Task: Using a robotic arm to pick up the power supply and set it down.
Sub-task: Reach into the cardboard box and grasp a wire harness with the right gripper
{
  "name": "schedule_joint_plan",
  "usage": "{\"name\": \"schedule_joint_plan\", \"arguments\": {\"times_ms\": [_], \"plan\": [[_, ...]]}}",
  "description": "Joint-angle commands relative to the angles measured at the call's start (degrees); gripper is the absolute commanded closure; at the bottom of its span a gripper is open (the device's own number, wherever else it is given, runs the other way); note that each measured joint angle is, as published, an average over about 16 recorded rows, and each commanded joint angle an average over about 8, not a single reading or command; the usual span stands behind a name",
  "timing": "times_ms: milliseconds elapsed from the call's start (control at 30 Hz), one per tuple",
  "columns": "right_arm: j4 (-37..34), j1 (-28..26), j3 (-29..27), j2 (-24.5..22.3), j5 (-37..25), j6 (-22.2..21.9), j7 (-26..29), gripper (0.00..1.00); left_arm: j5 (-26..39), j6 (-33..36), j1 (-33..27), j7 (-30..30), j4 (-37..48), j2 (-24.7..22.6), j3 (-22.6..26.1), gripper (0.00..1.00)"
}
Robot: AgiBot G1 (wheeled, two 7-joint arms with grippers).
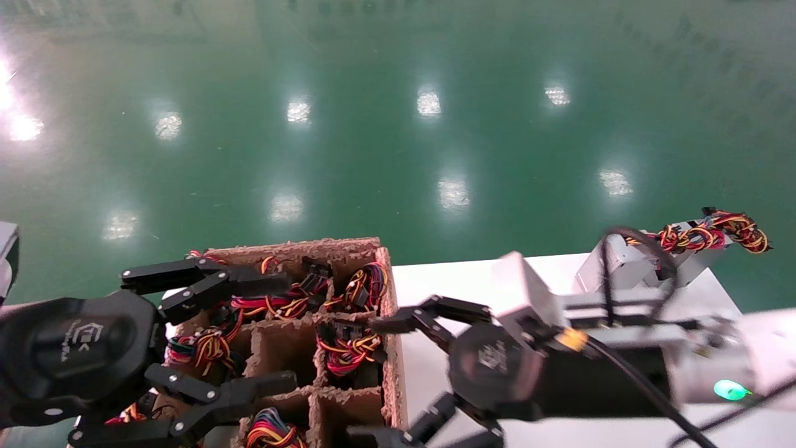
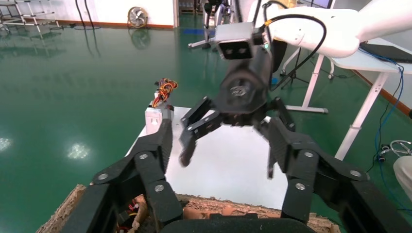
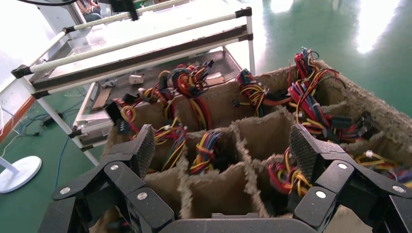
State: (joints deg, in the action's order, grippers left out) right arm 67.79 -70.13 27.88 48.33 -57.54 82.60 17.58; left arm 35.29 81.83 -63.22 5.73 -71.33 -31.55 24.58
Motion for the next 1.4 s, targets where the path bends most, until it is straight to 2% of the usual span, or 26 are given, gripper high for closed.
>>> {"name": "schedule_joint_plan", "arguments": {"times_ms": [33,233,333,400,533,600,633,667,1400], "plan": [[-1.82,-1.25,1.32,1.98,-1.83,-0.24,0.31,0.00,0.00,0.00,0.00,0.00,0.00,0.00,0.00,1.00],[-5.15,-2.42,5.05,8.08,-6.73,-1.79,0.36,0.01,0.00,0.00,0.00,0.00,0.00,0.00,0.00,1.00],[-6.09,-2.63,6.51,10.56,-8.31,-2.16,0.33,0.13,0.00,0.00,0.00,0.00,0.00,0.00,0.00,1.00],[-6.25,-2.79,7.32,11.69,-9.40,-2.42,0.33,0.32,0.00,0.00,0.00,0.00,0.00,0.00,0.00,1.00],[-5.86,-2.88,8.55,12.87,-11.21,-2.82,0.60,0.78,0.00,0.00,0.00,0.00,0.00,0.00,0.00,1.00],[-5.76,-2.75,9.05,13.26,-11.95,-3.06,0.82,0.94,0.00,0.00,0.00,0.00,0.00,0.00,0.00,1.00],[-5.77,-2.68,9.27,13.44,-12.27,-3.17,0.92,0.98,0.00,0.00,0.00,0.00,0.00,0.00,0.00,1.00],[-5.82,-2.61,9.47,13.60,-12.56,-3.27,1.00,1.00,0.00,0.00,0.00,0.00,0.00,0.00,0.00,1.00],[-7.78,-3.40,10.69,15.91,-14.14,-3.43,0.48,1.00,0.00,0.00,0.00,0.00,0.00,0.00,0.00,1.00]]}}
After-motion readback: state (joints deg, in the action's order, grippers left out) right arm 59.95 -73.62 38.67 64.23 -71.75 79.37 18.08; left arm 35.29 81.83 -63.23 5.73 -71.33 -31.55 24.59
